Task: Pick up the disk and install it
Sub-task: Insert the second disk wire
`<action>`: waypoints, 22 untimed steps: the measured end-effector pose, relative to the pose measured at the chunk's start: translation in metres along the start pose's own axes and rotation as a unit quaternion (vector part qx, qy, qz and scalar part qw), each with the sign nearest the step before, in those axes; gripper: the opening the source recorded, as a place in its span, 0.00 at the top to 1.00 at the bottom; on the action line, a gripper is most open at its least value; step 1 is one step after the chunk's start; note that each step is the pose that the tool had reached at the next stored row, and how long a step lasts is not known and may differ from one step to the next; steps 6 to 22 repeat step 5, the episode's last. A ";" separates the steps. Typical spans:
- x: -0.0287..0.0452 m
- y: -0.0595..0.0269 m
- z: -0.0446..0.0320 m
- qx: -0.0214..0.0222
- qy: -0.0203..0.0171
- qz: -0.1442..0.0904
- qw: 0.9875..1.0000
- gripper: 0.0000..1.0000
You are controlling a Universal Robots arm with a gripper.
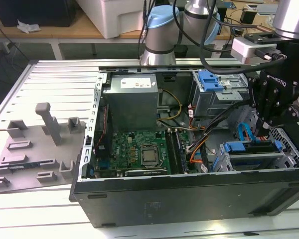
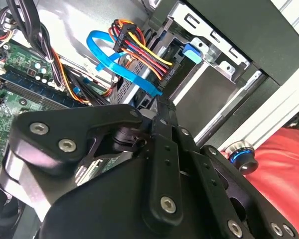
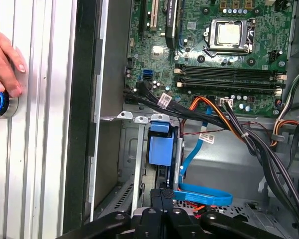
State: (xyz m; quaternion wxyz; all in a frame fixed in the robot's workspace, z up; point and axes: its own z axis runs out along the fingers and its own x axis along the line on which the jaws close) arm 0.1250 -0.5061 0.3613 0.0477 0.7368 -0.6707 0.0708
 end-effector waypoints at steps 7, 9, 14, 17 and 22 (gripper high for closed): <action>0.0006 0.0001 0.0001 0.000 -0.002 0.000 1.000 0.89; 0.0006 0.0001 0.0001 0.000 -0.002 0.000 1.000 0.89; 0.0006 0.0001 0.0001 0.000 -0.002 0.000 1.000 0.89; 0.0006 0.0001 0.0001 0.000 -0.002 0.000 1.000 0.89; 0.0006 0.0001 0.0001 0.000 -0.002 0.000 1.000 0.89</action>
